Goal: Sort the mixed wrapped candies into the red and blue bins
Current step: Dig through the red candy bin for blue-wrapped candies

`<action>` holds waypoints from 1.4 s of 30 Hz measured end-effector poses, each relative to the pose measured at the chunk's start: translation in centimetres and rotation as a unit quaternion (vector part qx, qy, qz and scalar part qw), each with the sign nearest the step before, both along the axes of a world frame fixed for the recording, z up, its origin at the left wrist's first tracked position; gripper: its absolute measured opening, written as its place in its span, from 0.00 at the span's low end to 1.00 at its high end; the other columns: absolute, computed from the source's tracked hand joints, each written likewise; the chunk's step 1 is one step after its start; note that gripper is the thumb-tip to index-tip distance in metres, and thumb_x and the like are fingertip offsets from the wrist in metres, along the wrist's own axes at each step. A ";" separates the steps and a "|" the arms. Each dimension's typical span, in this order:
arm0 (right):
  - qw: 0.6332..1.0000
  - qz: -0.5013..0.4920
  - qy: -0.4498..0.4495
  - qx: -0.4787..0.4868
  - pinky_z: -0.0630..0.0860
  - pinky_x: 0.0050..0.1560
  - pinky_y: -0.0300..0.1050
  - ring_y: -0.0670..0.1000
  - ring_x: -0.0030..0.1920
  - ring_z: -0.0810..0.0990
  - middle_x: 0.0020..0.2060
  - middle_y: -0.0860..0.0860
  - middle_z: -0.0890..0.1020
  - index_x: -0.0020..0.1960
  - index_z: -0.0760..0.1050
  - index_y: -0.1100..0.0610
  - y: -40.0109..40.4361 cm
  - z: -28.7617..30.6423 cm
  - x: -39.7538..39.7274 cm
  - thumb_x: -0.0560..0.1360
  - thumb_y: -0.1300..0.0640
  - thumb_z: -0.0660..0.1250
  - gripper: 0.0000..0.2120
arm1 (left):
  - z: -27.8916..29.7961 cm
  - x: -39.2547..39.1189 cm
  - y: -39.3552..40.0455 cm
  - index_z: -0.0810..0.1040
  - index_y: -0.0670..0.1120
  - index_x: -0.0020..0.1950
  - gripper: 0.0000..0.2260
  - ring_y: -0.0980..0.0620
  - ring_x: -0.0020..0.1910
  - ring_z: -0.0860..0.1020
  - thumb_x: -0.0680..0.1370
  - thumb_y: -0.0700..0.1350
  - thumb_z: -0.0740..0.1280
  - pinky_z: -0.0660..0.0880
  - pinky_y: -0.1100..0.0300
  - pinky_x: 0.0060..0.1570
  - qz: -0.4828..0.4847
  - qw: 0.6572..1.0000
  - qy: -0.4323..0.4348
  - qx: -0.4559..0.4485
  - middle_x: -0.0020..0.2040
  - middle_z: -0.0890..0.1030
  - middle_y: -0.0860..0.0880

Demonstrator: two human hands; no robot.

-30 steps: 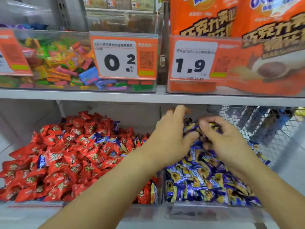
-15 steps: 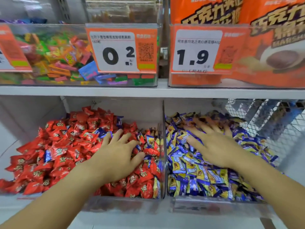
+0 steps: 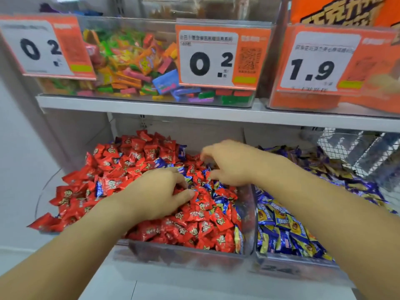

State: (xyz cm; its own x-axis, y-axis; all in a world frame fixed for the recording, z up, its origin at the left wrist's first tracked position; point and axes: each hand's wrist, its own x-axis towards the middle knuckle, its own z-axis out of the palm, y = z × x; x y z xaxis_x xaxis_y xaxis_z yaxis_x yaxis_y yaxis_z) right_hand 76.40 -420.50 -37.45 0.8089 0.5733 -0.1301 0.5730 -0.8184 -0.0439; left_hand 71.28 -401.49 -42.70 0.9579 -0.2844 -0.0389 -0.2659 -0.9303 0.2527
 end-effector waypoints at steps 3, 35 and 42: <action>0.986 -0.040 0.087 -0.135 0.83 0.48 0.52 0.57 0.47 0.85 0.53 0.55 0.82 0.62 0.76 0.58 1.2 -1.0 2.9 0.73 0.64 0.73 0.19 | 0.5 0.0 0.2 0.83 0.50 0.44 0.15 0.57 0.35 0.78 0.77 0.61 0.66 0.75 0.58 0.40 0.014 0.999 -0.014 -0.034 0.38 0.83 0.53; 0.963 0.018 0.145 -0.228 0.74 0.41 0.43 0.53 0.43 0.79 0.39 0.49 0.80 0.43 0.80 0.58 2.5 -1.3 3.2 0.73 0.44 0.74 0.17 | -0.1 2.5 -0.7 0.77 0.51 0.46 0.03 0.52 0.41 0.75 0.79 0.47 0.66 0.72 0.57 0.47 0.022 0.997 -0.024 -0.065 0.40 0.77 0.55; 0.976 -0.042 0.209 -0.051 0.78 0.33 0.44 0.56 0.36 0.84 0.41 0.56 0.80 0.46 0.74 0.60 1.7 -0.8 3.8 0.81 0.46 0.65 0.16 | 0.4 2.3 0.0 0.77 0.47 0.47 0.06 0.57 0.25 0.69 0.81 0.46 0.63 0.64 0.67 0.24 0.090 0.978 -0.046 -0.185 0.30 0.75 0.53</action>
